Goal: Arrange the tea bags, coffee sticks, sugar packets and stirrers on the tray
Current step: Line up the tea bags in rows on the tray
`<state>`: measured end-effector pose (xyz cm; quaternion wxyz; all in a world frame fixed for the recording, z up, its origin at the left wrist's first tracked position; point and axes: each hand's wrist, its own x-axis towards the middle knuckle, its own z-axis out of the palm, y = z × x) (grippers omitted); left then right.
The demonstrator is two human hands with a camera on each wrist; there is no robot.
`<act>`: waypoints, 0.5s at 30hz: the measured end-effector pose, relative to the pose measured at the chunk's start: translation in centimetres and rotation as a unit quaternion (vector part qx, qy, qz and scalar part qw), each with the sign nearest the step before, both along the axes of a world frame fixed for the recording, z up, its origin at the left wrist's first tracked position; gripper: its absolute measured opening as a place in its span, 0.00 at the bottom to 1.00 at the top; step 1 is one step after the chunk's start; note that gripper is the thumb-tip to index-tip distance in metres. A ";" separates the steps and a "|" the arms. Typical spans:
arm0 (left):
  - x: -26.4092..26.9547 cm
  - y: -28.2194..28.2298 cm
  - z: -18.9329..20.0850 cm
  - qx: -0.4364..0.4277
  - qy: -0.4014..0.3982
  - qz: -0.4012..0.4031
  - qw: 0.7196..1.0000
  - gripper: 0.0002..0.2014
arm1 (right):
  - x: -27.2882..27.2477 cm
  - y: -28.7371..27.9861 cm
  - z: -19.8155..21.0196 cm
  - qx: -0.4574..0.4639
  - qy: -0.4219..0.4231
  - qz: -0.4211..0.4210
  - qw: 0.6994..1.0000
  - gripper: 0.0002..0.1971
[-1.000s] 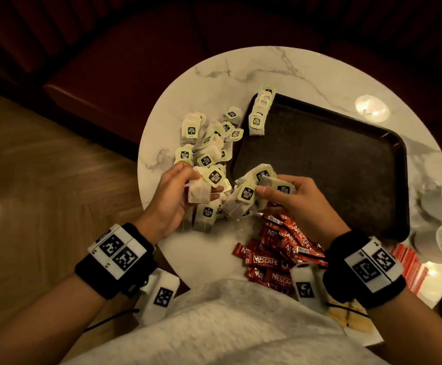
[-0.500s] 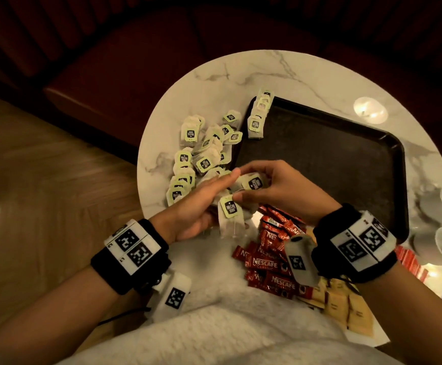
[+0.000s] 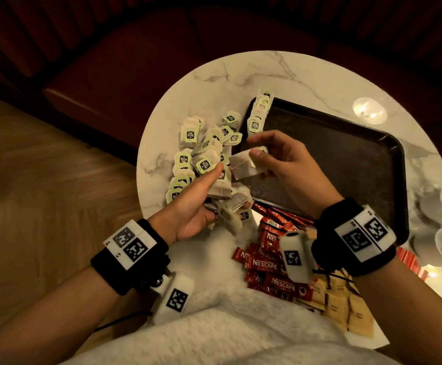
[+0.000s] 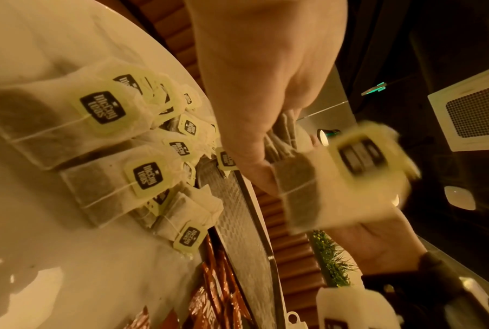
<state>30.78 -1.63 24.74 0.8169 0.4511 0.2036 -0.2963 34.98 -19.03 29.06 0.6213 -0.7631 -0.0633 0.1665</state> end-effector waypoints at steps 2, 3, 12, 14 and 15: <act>0.0 -0.2 -0.1 0.007 0.000 0.006 1.000 0.20 | 0.4 0.3 0.2 -0.003 -0.003 0.026 1.000 0.12; 0.0 -0.4 -0.1 0.013 -0.001 0.007 1.000 0.20 | 0.5 0.6 0.3 -0.014 -0.005 0.042 0.999 0.12; 0.1 -0.1 -0.3 -0.010 0.012 0.016 1.000 0.19 | 0.7 1.1 0.3 0.004 0.086 0.167 0.982 0.12; 0.0 0.0 -0.1 -0.028 0.002 -0.003 1.000 0.23 | 0.7 1.3 0.2 -0.013 0.065 0.195 0.979 0.12; 0.0 0.1 -0.1 -0.042 -0.004 -0.016 0.999 0.27 | 0.7 1.4 0.0 -0.040 0.033 0.211 0.976 0.13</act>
